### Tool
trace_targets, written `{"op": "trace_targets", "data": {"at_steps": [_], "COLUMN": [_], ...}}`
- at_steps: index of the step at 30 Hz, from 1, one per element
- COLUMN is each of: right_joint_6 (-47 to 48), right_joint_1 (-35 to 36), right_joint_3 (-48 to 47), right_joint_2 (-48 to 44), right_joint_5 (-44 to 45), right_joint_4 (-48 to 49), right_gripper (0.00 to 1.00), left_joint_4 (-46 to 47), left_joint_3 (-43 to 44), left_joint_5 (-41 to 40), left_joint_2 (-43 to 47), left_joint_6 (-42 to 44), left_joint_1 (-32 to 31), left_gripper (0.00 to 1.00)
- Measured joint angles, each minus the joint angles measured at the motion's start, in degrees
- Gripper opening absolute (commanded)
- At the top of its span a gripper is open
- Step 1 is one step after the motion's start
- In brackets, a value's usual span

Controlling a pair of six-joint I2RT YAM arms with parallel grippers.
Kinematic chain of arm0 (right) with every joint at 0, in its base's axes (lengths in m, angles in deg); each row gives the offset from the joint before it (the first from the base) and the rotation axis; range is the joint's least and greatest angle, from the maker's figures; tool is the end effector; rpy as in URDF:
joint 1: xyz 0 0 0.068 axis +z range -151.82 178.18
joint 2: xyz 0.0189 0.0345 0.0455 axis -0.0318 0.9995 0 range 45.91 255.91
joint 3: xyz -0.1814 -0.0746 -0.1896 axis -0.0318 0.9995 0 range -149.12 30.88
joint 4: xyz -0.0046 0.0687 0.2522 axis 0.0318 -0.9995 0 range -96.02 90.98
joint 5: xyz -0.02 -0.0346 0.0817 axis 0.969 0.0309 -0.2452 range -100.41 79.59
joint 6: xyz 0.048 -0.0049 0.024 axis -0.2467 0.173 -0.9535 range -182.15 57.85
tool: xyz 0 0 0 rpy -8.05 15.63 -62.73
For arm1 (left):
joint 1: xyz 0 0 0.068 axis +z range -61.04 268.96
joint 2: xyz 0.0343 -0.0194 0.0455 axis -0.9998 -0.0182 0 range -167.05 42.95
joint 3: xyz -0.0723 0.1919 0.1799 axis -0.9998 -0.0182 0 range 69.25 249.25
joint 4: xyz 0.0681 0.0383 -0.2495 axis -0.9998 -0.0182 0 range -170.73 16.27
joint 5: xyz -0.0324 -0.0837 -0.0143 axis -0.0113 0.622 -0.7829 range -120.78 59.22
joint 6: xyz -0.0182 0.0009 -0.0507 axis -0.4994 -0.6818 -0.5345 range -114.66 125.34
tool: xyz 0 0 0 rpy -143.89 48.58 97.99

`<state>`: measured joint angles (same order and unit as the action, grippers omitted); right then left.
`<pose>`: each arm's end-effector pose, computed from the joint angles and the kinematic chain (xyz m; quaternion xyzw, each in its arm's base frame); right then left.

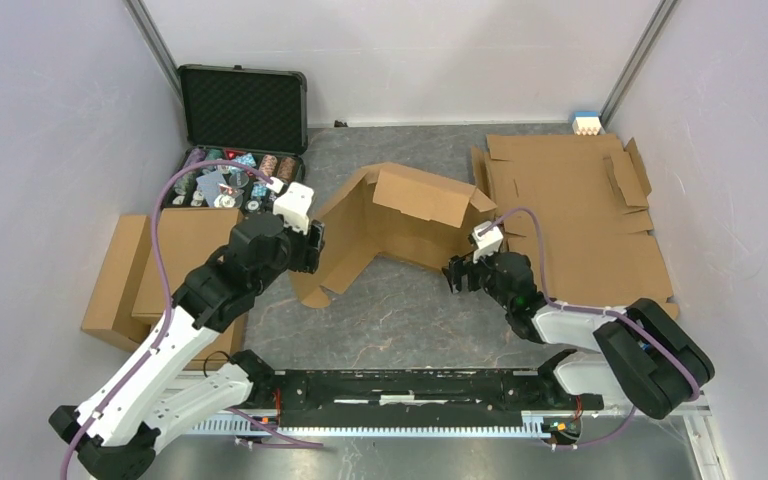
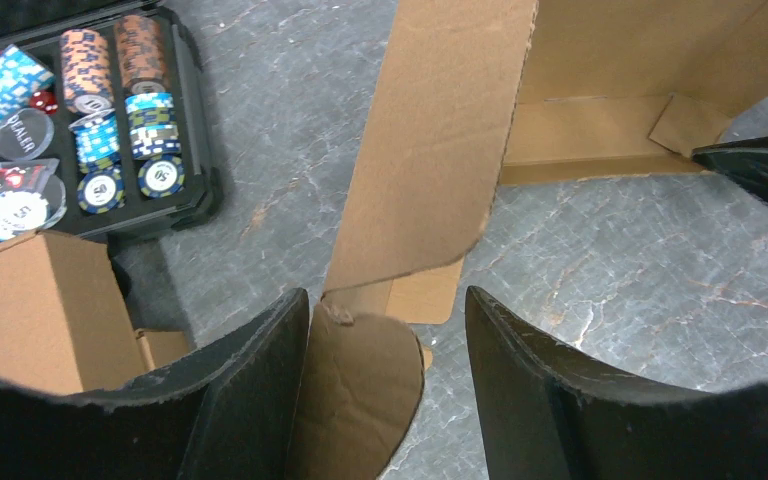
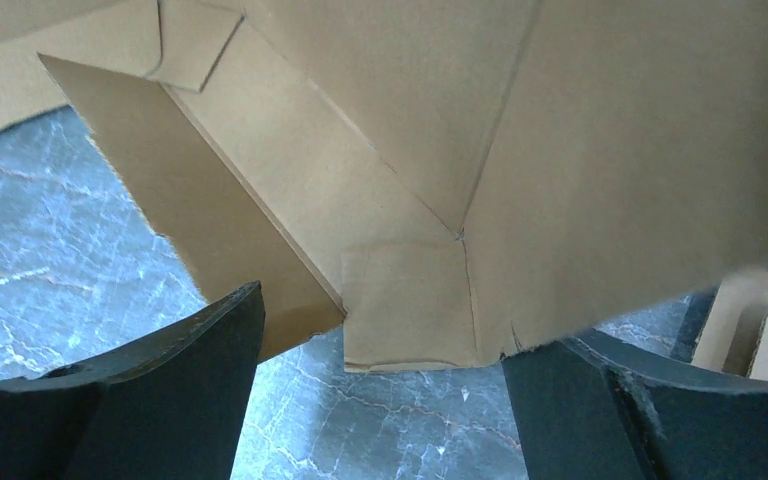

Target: Fold the paper box

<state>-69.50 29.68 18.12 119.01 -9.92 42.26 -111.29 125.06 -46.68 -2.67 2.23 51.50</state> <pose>0.1879 0.1148 0.1471 -0.1679 0.7969 0.1897 0.5484 0.1346 -0.0908 0.3549 0.1811 0.8296 -0.0676 0.5238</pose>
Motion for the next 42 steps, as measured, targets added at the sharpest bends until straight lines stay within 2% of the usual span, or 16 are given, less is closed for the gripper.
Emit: {"op": "trace_targets", "data": {"at_steps": [4,6,7,15,21,28,36,38,42], "right_joint_6": [1.9,2.8,3.2,5.4,7.3,7.8,8.0,8.0,8.1], "right_joint_1": [1.7,2.4,2.8,5.0,7.0,7.1,7.1,7.1,7.1], "right_joint_3": [-0.3,-0.3,-0.3,-0.2,-0.7,-0.9,-0.9,-0.9,-0.9], "right_joint_2": [1.0,1.0,1.0,2.5,5.7,5.5,4.8,4.6,3.6], "right_joint_5": [1.9,3.0,3.4,6.1,8.0,9.1,9.2,9.1,8.5], "right_joint_4": [-1.7,-2.3,-2.3,-1.4,-1.5,-1.4,-1.2,-1.1,-0.6], "right_gripper": [0.88,0.97,0.98,0.98,0.98,0.98,0.98,0.98,0.98], "left_joint_4": [0.0,0.0,0.0,-0.1,-1.1,-3.1,-1.2,0.7,4.1], "left_joint_3": [0.3,0.5,0.5,-1.1,-1.7,-2.8,-10.3,-12.8,-15.6], "left_joint_5": [1.9,2.6,2.7,4.1,4.5,2.5,0.1,1.6,5.5], "left_joint_2": [-0.6,-0.5,-0.4,-0.4,1.1,4.2,9.5,11.8,14.9], "left_joint_6": [0.0,-0.2,-0.9,-6.4,-8.6,-9.7,-11.4,-11.2,-10.6], "left_joint_1": [0.0,0.0,0.0,0.0,0.0,0.0,0.0,0.0,0.0], "left_gripper": [0.70,0.74,0.77,0.86,1.00,1.00,1.00,0.94,0.61]}}
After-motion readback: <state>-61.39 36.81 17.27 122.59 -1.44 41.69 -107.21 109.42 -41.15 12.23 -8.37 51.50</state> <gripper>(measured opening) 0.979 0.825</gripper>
